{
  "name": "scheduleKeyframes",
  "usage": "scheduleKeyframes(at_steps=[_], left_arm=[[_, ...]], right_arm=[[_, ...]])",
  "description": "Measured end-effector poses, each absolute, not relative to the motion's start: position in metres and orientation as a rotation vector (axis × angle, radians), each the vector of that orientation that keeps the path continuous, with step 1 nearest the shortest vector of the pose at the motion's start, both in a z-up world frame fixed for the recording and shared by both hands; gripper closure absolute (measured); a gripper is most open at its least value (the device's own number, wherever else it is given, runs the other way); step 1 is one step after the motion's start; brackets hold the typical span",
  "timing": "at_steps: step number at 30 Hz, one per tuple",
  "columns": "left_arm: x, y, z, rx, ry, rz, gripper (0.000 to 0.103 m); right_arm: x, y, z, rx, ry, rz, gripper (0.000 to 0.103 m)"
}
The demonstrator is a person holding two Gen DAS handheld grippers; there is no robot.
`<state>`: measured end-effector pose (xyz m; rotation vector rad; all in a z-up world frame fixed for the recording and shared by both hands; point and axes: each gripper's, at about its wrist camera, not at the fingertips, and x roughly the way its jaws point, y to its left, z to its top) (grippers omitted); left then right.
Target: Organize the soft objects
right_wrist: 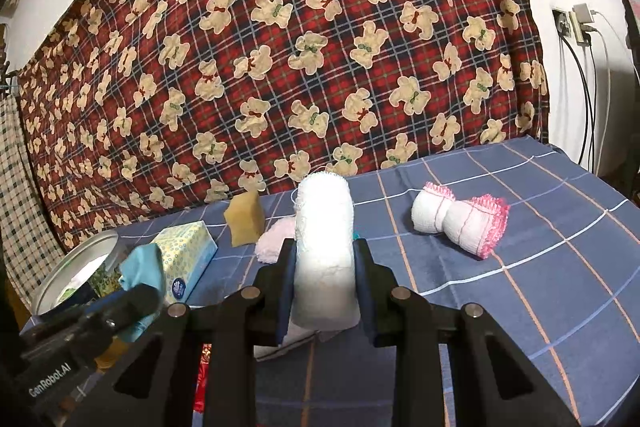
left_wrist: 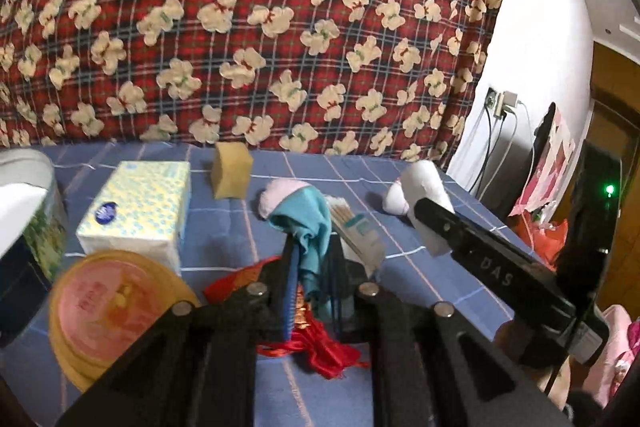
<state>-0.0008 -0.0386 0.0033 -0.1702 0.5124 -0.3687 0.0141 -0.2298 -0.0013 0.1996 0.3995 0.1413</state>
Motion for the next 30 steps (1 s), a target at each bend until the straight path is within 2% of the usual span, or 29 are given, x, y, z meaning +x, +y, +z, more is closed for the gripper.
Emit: scheduleKeyframes(at_steps=[18,30], left_arm=[[-0.014,-0.014,-0.005,-0.023,0.475,-0.234,0.092],[-0.024,0.018,-0.004,-0.030,0.447,-0.215,0.092]], right_arm=[[-0.015,-0.218,0.004,0.194,0.312,0.062,0.073],[-0.029,-0.175,0.003,0.190,0.313,0.104,0.073]])
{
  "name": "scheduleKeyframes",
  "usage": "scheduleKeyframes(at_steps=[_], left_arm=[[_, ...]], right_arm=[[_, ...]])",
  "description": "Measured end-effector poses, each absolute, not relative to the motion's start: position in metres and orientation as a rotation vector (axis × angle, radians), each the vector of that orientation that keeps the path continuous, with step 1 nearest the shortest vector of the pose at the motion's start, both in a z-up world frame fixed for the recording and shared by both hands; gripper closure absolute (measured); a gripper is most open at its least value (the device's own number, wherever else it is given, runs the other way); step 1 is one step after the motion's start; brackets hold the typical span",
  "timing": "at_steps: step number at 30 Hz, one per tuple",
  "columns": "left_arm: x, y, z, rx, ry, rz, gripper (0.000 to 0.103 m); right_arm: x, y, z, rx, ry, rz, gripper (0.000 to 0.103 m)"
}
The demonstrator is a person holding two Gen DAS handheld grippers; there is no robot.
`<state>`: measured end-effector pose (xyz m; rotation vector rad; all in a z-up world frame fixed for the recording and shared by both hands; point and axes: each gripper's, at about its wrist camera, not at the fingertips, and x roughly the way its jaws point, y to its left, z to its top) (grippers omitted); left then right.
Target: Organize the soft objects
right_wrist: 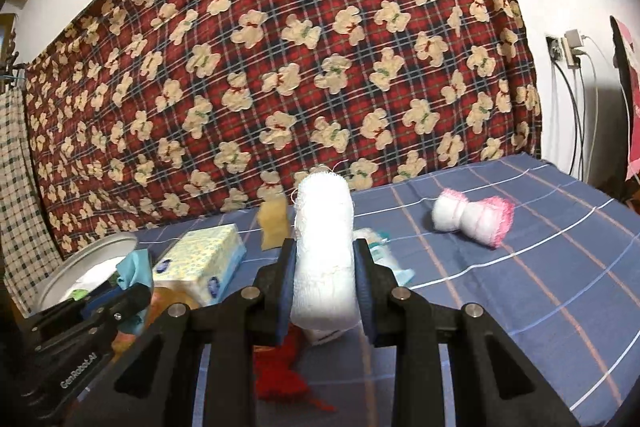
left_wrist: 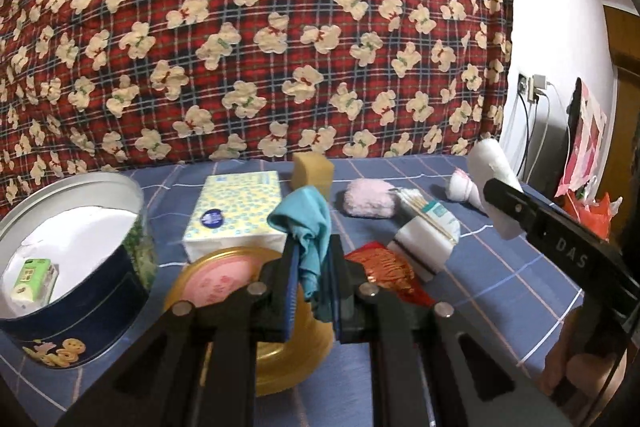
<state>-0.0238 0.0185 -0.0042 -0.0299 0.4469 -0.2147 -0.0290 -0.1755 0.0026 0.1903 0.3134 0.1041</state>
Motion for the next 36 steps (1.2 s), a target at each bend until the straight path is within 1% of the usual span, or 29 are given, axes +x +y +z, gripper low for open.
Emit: scheduleKeyframes(at_steps=[9,36], left_arm=[[-0.028,0.054,-0.006,-0.048,0.440,-0.178,0.092],[-0.027,0.172,0.003,-0.140,0.409,0.033,0.092]], right_arm=[[-0.030,-0.123,0.001,0.172,0.338,0.188,0.073],[-0.023,0.019,0.023,0.096,0.325,0.448,0.073]])
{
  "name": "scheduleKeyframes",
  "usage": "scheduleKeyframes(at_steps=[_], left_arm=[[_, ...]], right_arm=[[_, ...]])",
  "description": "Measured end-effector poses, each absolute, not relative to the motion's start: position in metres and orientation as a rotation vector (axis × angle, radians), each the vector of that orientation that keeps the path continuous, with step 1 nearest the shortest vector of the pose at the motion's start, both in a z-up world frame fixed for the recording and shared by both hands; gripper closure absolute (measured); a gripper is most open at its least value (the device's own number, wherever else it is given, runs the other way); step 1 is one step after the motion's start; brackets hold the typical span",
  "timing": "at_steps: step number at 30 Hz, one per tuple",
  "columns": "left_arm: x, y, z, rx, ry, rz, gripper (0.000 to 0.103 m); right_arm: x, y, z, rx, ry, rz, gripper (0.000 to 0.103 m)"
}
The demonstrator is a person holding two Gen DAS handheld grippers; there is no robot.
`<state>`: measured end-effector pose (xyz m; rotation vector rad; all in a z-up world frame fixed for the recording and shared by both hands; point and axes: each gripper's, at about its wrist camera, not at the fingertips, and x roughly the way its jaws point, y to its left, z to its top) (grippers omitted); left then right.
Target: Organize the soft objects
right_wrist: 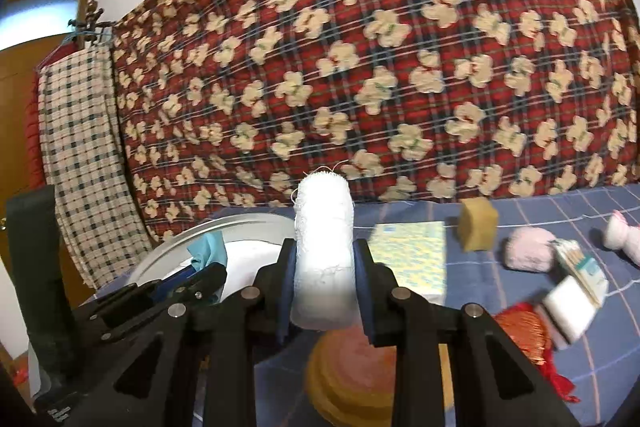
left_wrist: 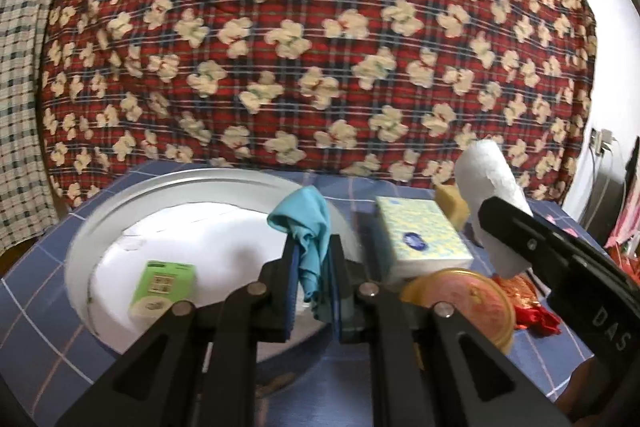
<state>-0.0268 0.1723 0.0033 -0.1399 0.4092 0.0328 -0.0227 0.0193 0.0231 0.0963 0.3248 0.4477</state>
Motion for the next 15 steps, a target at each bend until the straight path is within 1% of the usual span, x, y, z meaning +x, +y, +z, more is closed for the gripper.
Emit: scheduleKeyframes(at_steps=[15], left_arm=[[-0.015,0.218,-0.005,-0.171,0.442,0.145,0.092]], right_arm=[[0.004,0.073,0.019,0.097,0.379,0.514,0.073]])
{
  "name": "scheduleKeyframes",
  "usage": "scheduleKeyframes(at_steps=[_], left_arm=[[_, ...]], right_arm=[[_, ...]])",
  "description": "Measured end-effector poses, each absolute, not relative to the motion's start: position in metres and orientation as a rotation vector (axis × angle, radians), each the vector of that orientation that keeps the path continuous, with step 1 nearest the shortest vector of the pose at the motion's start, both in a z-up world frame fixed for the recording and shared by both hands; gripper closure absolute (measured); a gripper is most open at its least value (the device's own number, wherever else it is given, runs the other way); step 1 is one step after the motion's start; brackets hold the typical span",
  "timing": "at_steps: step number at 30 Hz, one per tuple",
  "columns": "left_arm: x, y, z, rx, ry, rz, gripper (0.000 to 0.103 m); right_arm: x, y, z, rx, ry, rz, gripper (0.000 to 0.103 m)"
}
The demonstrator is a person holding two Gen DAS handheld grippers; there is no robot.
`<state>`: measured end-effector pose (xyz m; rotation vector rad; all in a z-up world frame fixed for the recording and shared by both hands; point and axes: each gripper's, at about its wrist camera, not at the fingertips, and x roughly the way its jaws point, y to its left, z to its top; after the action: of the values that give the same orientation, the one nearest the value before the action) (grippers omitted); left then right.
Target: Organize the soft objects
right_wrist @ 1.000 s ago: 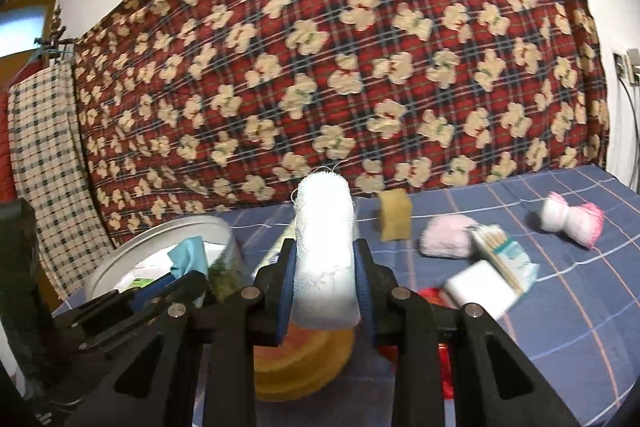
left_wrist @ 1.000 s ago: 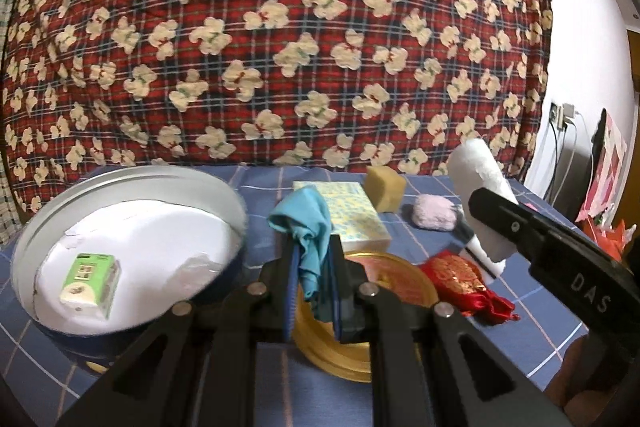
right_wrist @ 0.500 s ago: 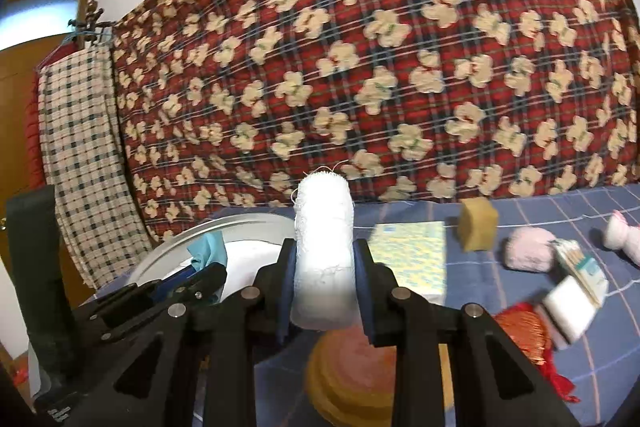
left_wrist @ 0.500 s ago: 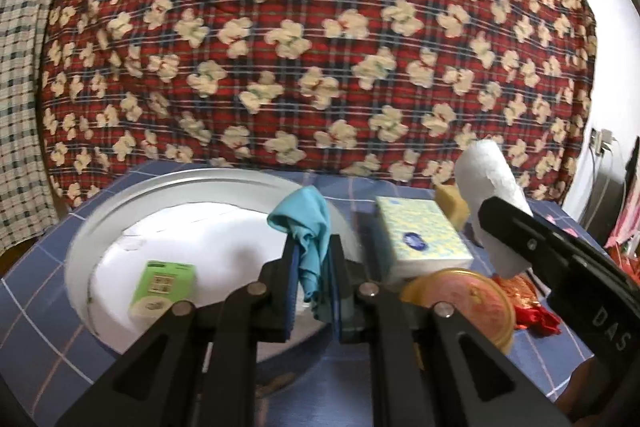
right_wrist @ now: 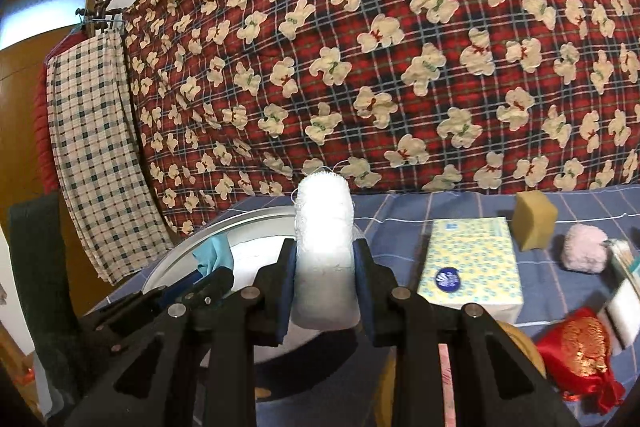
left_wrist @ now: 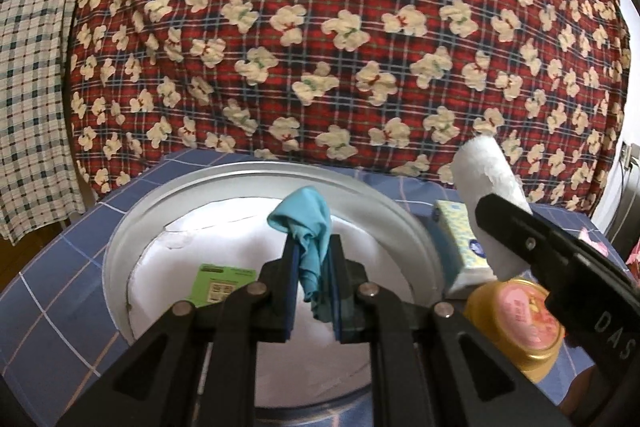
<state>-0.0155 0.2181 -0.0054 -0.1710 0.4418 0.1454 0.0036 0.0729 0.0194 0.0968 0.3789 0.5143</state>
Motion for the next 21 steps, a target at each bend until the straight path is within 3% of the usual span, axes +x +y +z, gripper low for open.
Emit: scheduleKeyframes(at_steps=[21], left_arm=[[0.015,0.242,-0.017,-0.136,0.525,0.262,0.092]], right_arm=[[0.056,0.121,0.006,0.065,0.469,0.502,0.072]])
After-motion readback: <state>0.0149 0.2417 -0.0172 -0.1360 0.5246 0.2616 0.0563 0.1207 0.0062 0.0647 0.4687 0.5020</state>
